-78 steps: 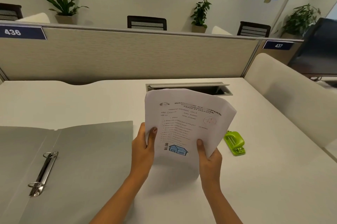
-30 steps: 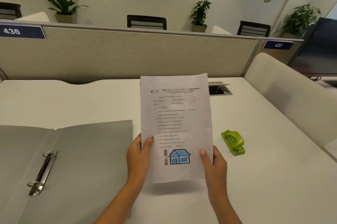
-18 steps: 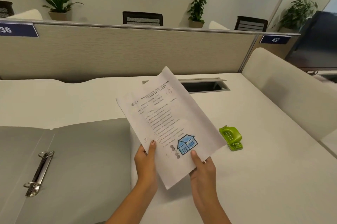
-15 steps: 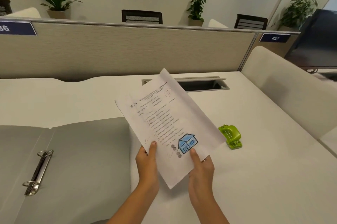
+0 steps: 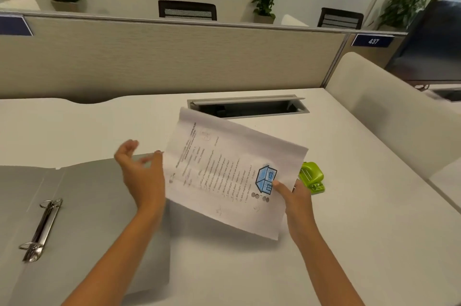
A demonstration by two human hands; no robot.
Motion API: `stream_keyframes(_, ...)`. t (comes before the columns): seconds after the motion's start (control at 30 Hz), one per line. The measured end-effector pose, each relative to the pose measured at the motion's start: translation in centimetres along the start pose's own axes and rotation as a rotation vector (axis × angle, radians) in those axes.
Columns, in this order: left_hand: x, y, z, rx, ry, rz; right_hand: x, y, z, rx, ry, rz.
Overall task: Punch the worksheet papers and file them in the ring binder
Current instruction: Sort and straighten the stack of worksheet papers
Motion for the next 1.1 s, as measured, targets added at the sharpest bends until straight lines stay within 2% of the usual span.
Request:
stream_keyframes(0.07, 0.7, -1.2, -0.1, -0.049, -0.229, 0.176, -0.9, -0.5, -0.4, -0.019, 0.094, -0.066)
stream_keyframes(0.1, 1.1, -1.5, 0.2, -0.134, -0.306, 0.252, -1.4, -0.7, -0.5, -0.031, 0.151, -0.100)
stream_keyframes(0.2, 3.2, -1.2, 2.4, -0.546, -0.356, 0.456, -3.2, -1.0, -0.4, -0.101, 0.294, -0.210)
stream_keyframes(0.3, 5.8, -0.1, 5.4, -0.798, -0.549, 0.795, -5.2, -0.9, 0.0, -0.212, 0.421, -0.351)
stream_keyframes(0.33, 6.4, 0.1, 6.4, -0.871, -0.611, 0.846, -5.7, -0.9, 0.1, -0.239, 0.470, -0.389)
stream_keyframes(0.4, 6.8, 0.2, 8.0, -1.050, -0.704, 0.797, -6.5, -1.2, 0.1, -0.272, 0.561, -0.436)
stream_keyframes(0.5, 6.0, 0.1, 9.3, -1.318, -0.709, 0.584, -7.3, -1.9, -0.2, -0.270, 0.637, -0.471)
stream_keyframes(0.57, 5.1, 0.1, 9.4, -1.335, -0.651, 0.515, -7.8, -2.4, -0.4, -0.245, 0.642, -0.476)
stream_keyframes(0.73, 2.5, 0.4, 8.5, -1.256, -0.524, 0.382, -7.1, -3.8, -1.7, -0.145, 0.684, -0.445)
stream_keyframes(0.87, 1.3, 0.5, 7.3, -1.158, -0.411, 0.255, -4.3, -2.9, -3.7, 0.120, 0.371, -0.327)
stream_keyframes(0.93, 0.5, 0.6, 6.9, -1.091, -0.345, 0.182, -2.1, -2.0, -3.9, 0.179, 0.170, -0.207)
stream_keyframes(1.0, -0.2, 0.9, 6.7, -1.022, -0.238, 0.068, 0.0, -1.2, -3.1, 0.126, 0.028, -0.071)
stream_keyframes(1.1, -1.0, 2.1, 6.6, -0.953, -0.073, -0.105, 2.1, 0.3, -1.1, -0.020, -0.042, 0.053)
Point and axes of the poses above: each hand's wrist, its own y-axis away from the middle knuckle, its own z-axis out of the palm, x = y × z, the point moved 3 cm from there along -y, towards the middle knuckle, and after that the axes turned 3 degrees about y, right-handed, at the moved point
